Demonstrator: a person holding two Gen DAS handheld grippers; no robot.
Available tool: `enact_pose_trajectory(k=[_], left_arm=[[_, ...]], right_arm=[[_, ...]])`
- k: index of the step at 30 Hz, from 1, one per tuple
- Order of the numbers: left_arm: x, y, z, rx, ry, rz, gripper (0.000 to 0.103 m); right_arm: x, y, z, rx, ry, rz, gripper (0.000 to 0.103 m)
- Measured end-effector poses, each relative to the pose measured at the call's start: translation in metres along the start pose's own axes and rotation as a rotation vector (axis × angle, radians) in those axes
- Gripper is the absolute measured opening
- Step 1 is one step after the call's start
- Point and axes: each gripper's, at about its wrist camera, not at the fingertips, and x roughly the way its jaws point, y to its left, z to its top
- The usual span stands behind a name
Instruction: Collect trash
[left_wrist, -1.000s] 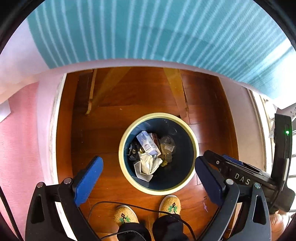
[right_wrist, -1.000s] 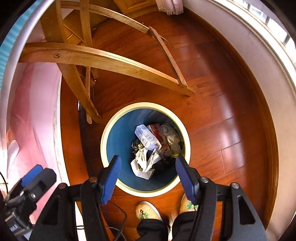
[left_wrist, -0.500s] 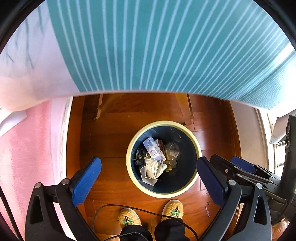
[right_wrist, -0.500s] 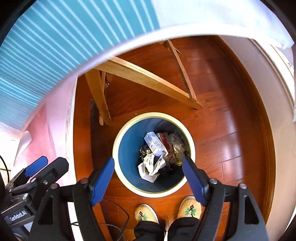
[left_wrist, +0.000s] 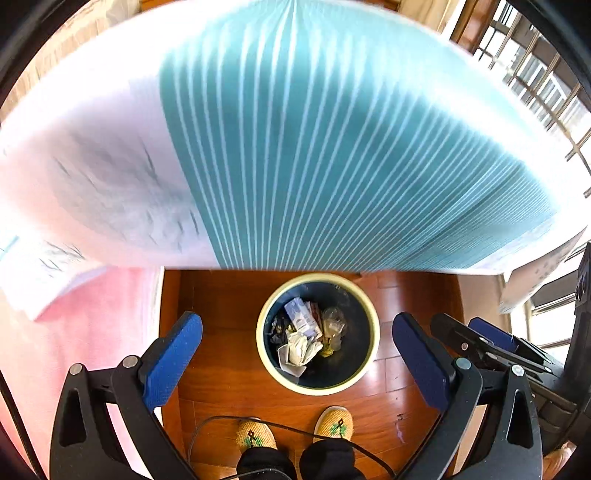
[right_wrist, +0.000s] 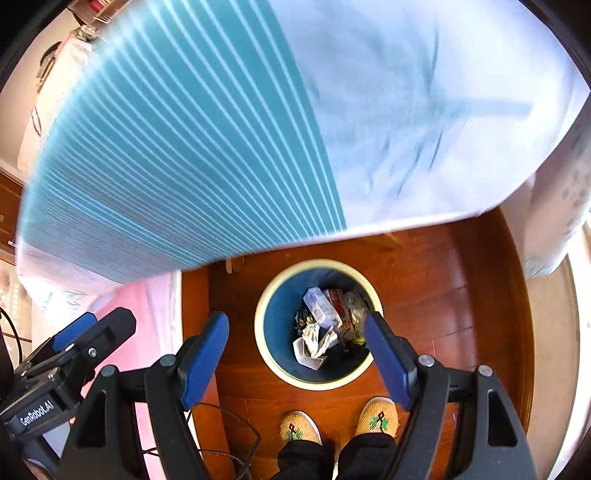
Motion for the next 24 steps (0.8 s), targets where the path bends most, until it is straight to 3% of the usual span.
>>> enact_pose_trajectory(k=[9,15,24], left_arm=[[-0.077,-0.014,0.036,0.028,-0.105,0.019,0.102],[-0.123,-0.022,0.052,0.026,-0.134,0.064,0.102],[-0.190,-0.028,0.072,0.019,-0.140,0.064,0.102]], right_arm=[[-0.070,0.020,0.024,-0.013,-0.069,0.001,0.076],[-0.120,0.038,0.040,-0.036,-0.108,-0.027,0.076],[-0.190,0.070,0.061,-0.080,-0.145,-0.034,0.076]])
